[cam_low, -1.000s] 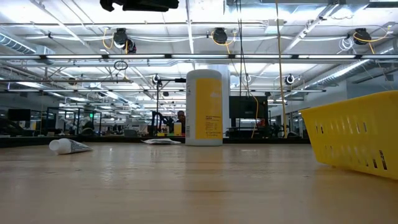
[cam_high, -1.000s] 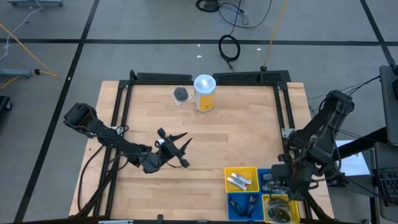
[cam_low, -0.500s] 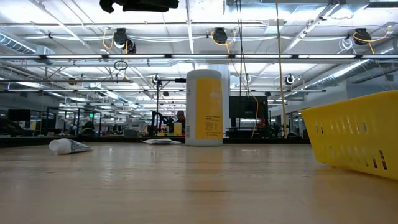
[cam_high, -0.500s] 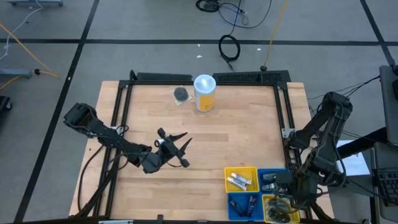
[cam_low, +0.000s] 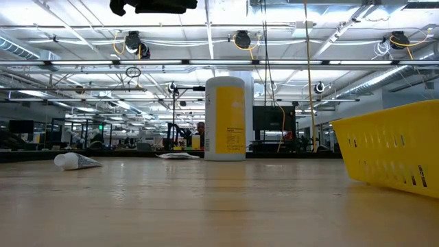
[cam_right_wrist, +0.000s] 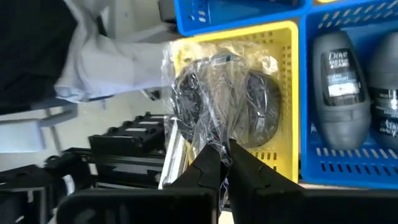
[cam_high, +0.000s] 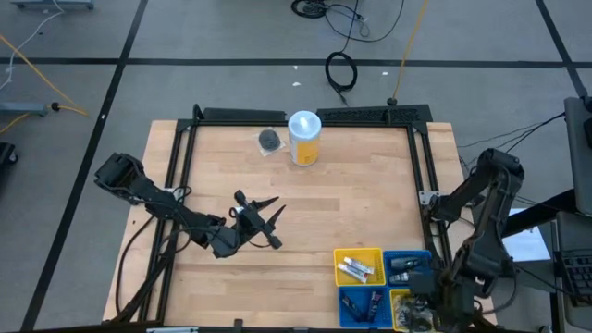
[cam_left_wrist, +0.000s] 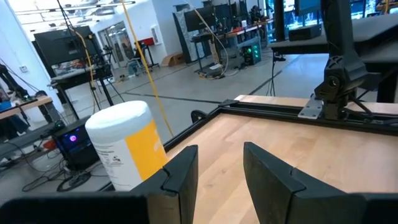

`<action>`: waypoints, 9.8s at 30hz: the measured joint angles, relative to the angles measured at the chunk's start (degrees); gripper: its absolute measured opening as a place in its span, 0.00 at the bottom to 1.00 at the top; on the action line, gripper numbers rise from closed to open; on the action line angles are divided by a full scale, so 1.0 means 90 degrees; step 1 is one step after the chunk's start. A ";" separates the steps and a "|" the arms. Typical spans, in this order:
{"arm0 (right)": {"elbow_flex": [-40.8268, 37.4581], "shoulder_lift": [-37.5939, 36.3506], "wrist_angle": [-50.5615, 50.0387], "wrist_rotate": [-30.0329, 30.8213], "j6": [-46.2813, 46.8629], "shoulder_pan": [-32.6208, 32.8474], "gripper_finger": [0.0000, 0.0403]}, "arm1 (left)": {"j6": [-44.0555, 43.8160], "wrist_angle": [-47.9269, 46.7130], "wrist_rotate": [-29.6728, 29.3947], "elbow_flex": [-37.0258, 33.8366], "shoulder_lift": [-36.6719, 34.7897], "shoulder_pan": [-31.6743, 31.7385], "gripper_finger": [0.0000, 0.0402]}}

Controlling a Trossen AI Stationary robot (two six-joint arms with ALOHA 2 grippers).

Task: Pick & Place Travel size toiletries
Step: Put the hairbrush into the bottom yellow basket

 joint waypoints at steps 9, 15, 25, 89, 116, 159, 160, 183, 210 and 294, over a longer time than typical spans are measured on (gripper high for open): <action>0.0342 0.0825 -0.0770 0.0148 -0.0157 0.0032 0.00 | -0.0026 0.0000 -0.0002 0.0000 0.0001 0.0000 0.32; 0.0342 0.0890 -0.1098 0.0148 -0.0154 0.0058 0.00 | -0.0029 0.0000 -0.0001 0.0000 0.0002 0.0000 0.32; 0.0342 0.0884 -0.1243 0.0247 -0.0239 0.0056 0.06 | -0.0051 -0.0049 -0.0002 0.0000 0.0002 0.0000 0.32; -0.0867 -0.0407 0.0782 0.1392 -0.1341 -0.0490 0.17 | -0.0336 -0.0675 0.0262 -0.0002 0.0002 0.0248 0.32; -0.0870 -0.0578 0.0886 0.2663 -0.4373 -0.1973 0.08 | -0.2458 -0.5098 0.4409 -0.0002 0.0002 0.4203 0.32; -0.0875 -0.0575 0.1060 0.2612 -0.5741 -0.2836 0.09 | -0.1004 -0.4441 0.5618 0.0000 0.1326 0.6327 0.61; -0.0875 -0.0575 0.1063 0.2611 -0.5741 -0.2836 0.09 | -0.0985 -0.4376 0.5614 0.0000 0.1421 0.6329 0.61; -0.0875 -0.0575 0.1043 0.2613 -0.5838 -0.2835 0.08 | -0.0790 -0.4204 0.5058 0.0002 0.1831 0.6462 0.03; -0.0875 -0.0575 0.1302 0.2627 -0.6424 -0.2836 0.08 | -0.1779 -0.6044 0.6132 -0.0010 -0.1808 0.4138 0.00; -0.0875 -0.0571 0.2713 0.4291 -0.8337 -0.3591 0.21 | -0.1954 -0.1479 0.6482 0.1132 0.0789 0.1444 0.00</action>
